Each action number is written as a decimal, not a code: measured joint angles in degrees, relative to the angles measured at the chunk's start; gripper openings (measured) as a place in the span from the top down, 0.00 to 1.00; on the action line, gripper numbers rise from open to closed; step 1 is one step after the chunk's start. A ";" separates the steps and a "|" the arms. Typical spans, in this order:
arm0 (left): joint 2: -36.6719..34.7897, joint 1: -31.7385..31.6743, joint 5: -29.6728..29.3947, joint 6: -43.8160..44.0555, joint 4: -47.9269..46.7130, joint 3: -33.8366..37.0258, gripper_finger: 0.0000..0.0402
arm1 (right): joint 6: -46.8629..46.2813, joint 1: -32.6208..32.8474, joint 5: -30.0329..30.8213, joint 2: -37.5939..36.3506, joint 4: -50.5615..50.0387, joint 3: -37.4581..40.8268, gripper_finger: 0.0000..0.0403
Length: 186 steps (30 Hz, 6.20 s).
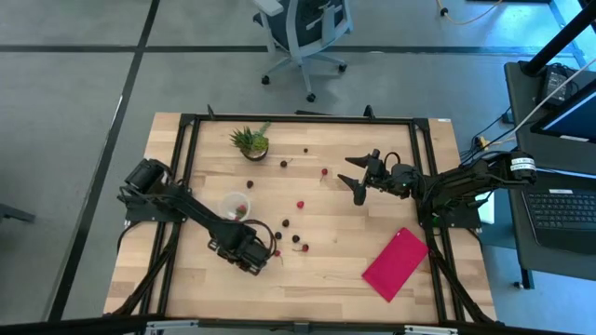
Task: Pick and placing Produce into tupperware
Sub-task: Put the red cherry into the transparent container, then put the blackberry into the transparent container
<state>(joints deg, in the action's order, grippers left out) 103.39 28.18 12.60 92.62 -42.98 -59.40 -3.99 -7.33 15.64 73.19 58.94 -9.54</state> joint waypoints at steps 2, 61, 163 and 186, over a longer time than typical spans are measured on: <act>0.04 -0.20 0.39 -0.10 0.02 0.00 0.57 | -0.01 0.01 -0.01 0.00 0.00 0.00 0.22; -17.16 -18.64 -20.63 -25.55 -22.33 0.07 0.84 | 1.64 -0.44 0.01 0.00 -0.25 0.00 0.22; -12.33 -43.47 -20.12 -50.99 1.27 8.66 0.27 | 3.02 -0.42 0.02 0.00 -0.61 0.00 0.22; -12.45 -46.52 -20.72 -50.80 9.29 14.90 0.41 | 3.18 -0.43 0.00 0.00 -0.45 0.00 0.22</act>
<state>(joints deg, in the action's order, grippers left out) 90.95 -18.34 -8.13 41.82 -33.69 -44.50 -0.81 -7.76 15.64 73.19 58.49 -9.54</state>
